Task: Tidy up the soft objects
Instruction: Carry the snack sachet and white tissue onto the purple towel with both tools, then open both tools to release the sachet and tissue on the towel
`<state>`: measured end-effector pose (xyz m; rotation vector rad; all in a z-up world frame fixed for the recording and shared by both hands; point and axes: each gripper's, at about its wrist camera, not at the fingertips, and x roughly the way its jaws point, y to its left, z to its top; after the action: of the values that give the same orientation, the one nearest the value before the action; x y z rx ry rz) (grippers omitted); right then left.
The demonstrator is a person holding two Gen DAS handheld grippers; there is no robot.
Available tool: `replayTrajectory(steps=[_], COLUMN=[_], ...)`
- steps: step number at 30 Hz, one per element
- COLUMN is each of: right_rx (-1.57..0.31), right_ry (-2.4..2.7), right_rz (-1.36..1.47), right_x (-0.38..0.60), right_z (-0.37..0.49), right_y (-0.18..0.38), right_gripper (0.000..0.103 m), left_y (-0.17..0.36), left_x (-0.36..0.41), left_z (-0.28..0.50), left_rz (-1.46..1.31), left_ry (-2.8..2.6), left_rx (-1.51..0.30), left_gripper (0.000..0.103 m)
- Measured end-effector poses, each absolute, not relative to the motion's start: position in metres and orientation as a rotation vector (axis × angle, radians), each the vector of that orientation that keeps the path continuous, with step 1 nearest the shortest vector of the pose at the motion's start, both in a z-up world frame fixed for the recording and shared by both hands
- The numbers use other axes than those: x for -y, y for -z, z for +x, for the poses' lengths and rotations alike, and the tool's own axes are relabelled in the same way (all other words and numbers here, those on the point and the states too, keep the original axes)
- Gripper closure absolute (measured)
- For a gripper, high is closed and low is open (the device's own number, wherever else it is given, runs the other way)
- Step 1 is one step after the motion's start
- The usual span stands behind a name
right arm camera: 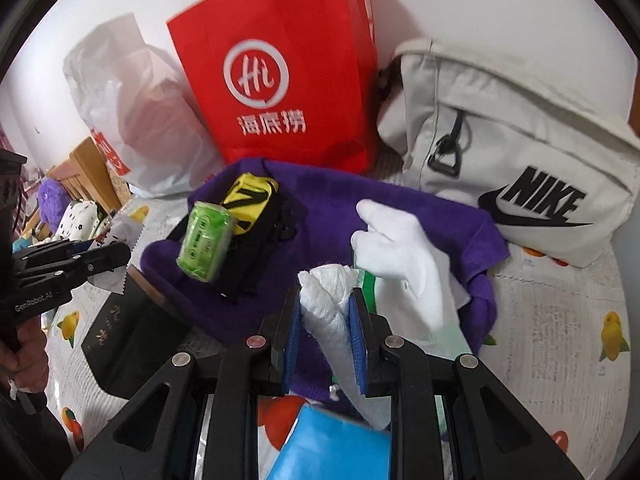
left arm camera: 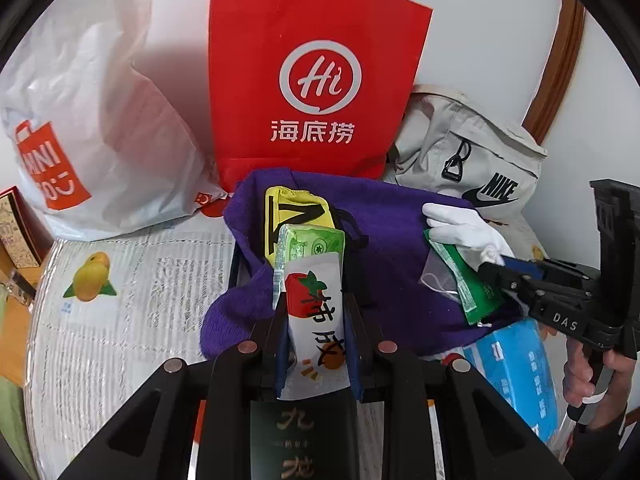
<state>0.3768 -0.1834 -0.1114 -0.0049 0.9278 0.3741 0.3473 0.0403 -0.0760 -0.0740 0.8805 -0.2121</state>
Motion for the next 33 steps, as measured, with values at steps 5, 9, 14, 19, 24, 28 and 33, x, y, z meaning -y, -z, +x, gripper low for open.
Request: replayTrajectory(steps=[5, 9, 14, 19, 24, 28, 33], right_rx=[-0.967, -1.003, -1.032, -1.036, -1.022, -0.995, -0.970], right_ry=[-0.403, -0.407, -0.396, -0.397, -0.415, -0.431, -0.428], right_rz=[-0.024, -0.015, 0.002, 0.018, 0.030, 0.023, 0.039], right_x=[0.173, 0.172, 0.178, 0.184, 0.184, 0.184, 0.194], right_z=[0.391, 0.401, 0.407, 0.408, 0.402, 0.389, 0.367], right_y=[0.123, 0.133, 0.139, 0.140, 0.132, 0.122, 0.112], right_gripper=[0.079, 0.079, 0.074, 0.055, 0.055, 0.055, 0.052], left_y=[0.083, 0.087, 0.092, 0.094, 0.096, 0.103, 0.118], left_x=[-0.039, -0.035, -0.027, -0.017, -0.002, 0.011, 0.029], left_z=[0.361, 0.370, 0.380, 0.389, 0.397, 0.407, 0.419], left_rz=[-0.077, -0.080, -0.067, -0.062, -0.061, -0.062, -0.033], left_ry=[0.215, 0.233, 0.242, 0.264, 0.301, 0.334, 0.341], left_rx=[-0.901, -0.914, -0.932, -0.944, -0.959, -0.985, -1.024], left_gripper=[0.081, 0.081, 0.081, 0.081, 0.081, 0.081, 0.080])
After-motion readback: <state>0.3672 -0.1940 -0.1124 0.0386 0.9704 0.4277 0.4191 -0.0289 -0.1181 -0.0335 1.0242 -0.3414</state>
